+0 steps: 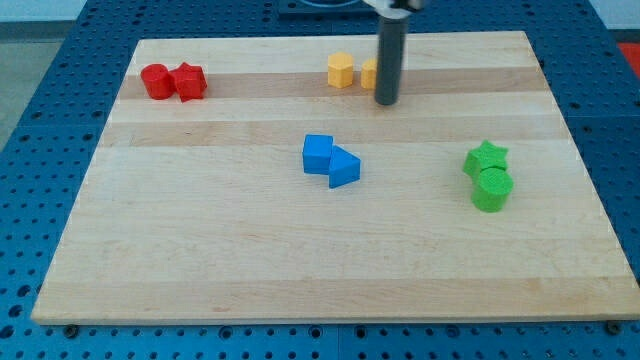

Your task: Push the yellow heart into the yellow hexagon

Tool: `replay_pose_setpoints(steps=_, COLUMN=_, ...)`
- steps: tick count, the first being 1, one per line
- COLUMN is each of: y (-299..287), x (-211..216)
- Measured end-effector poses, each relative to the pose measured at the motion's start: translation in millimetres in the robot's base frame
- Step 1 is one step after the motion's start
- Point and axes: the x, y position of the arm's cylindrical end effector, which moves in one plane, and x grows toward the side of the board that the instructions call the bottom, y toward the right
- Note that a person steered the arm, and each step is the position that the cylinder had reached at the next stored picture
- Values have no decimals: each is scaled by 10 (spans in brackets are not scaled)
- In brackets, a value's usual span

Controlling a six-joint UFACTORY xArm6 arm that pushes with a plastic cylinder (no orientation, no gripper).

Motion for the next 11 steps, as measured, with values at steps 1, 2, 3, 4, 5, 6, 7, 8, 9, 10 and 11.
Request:
replay_pose_setpoints(steps=1, y=77, x=57)
replay_pose_setpoints(steps=2, y=136, x=-266)
replay_pose_setpoints(steps=3, y=135, x=-331)
replay_pose_setpoints(steps=4, y=-11, x=-578)
replay_pose_setpoints(steps=5, y=-110, x=-582)
replay_pose_setpoints(steps=6, y=-197, x=-583)
replay_pose_setpoints(steps=7, y=-263, x=-583)
replay_pose_setpoints(steps=8, y=-266, x=-583)
replay_pose_setpoints(steps=9, y=-72, x=-502)
replay_pose_setpoints(steps=10, y=242, x=-297)
replay_pose_setpoints(steps=11, y=162, x=-156)
